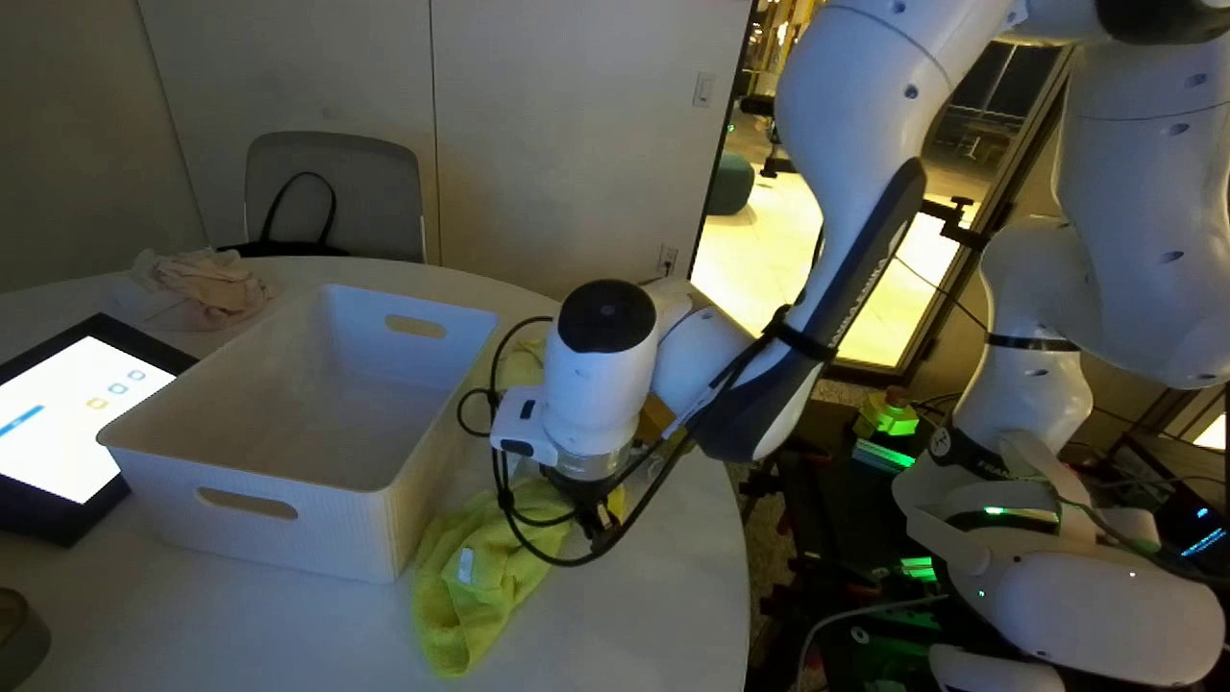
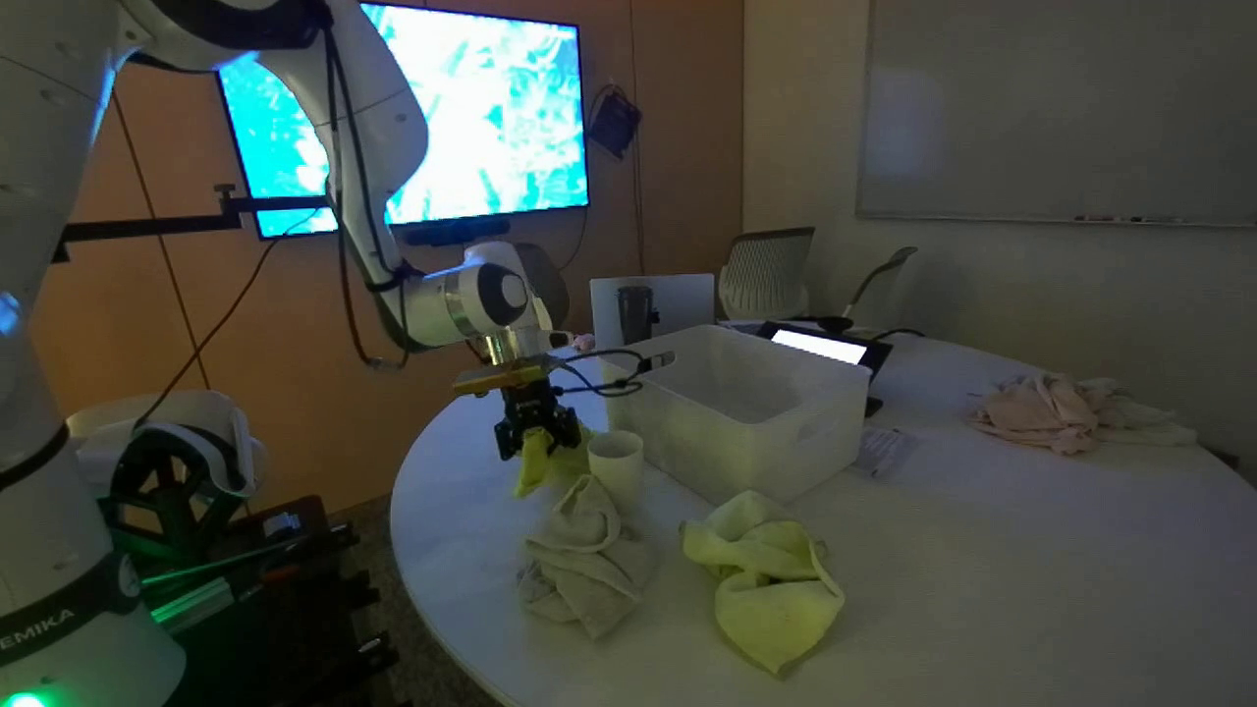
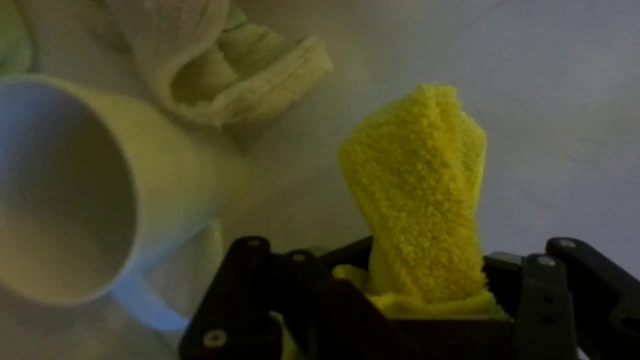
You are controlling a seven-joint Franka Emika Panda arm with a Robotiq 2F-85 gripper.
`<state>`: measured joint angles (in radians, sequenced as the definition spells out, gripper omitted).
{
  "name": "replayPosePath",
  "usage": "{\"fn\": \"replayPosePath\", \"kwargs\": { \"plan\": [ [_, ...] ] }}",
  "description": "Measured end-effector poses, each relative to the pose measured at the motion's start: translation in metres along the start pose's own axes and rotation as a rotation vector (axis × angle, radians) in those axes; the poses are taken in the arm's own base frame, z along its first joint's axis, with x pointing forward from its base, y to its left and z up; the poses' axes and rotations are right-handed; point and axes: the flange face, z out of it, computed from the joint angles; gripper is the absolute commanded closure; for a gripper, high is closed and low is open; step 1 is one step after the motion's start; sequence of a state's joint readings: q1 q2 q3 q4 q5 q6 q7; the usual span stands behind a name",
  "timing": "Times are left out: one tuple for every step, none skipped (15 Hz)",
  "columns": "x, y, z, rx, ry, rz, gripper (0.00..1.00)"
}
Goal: Put the cloths in the box and put the markers in the cup
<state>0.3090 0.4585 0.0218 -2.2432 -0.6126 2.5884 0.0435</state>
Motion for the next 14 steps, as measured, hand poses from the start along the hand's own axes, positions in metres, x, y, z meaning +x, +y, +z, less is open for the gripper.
{"fn": "replayPosePath", "kwargs": {
  "plan": [
    [0.002,-0.002,-0.021,-0.047,0.028,0.003,0.99],
    [0.004,-0.004,-0.043,-0.093,0.056,0.010,0.99],
    [0.005,-0.006,-0.067,-0.141,0.083,0.022,0.99],
    [0.006,-0.006,-0.091,-0.188,0.109,0.043,0.99],
    [0.006,-0.005,-0.115,-0.230,0.133,0.067,0.99],
    [0.005,-0.004,-0.139,-0.268,0.157,0.095,0.99],
    [0.003,-0.003,-0.164,-0.303,0.181,0.129,0.99],
    [0.001,-0.003,-0.189,-0.331,0.205,0.168,0.99],
    [-0.002,-0.003,-0.211,-0.354,0.228,0.209,0.99],
    [-0.004,-0.003,-0.233,-0.375,0.250,0.253,0.99],
    [-0.008,-0.003,-0.252,-0.405,0.260,0.285,0.99],
    [-0.011,-0.002,-0.267,-0.426,0.267,0.331,0.99],
    [-0.013,-0.001,-0.280,-0.441,0.276,0.381,0.99],
    [-0.015,-0.002,-0.289,-0.437,0.279,0.373,0.99]
  ]
}}
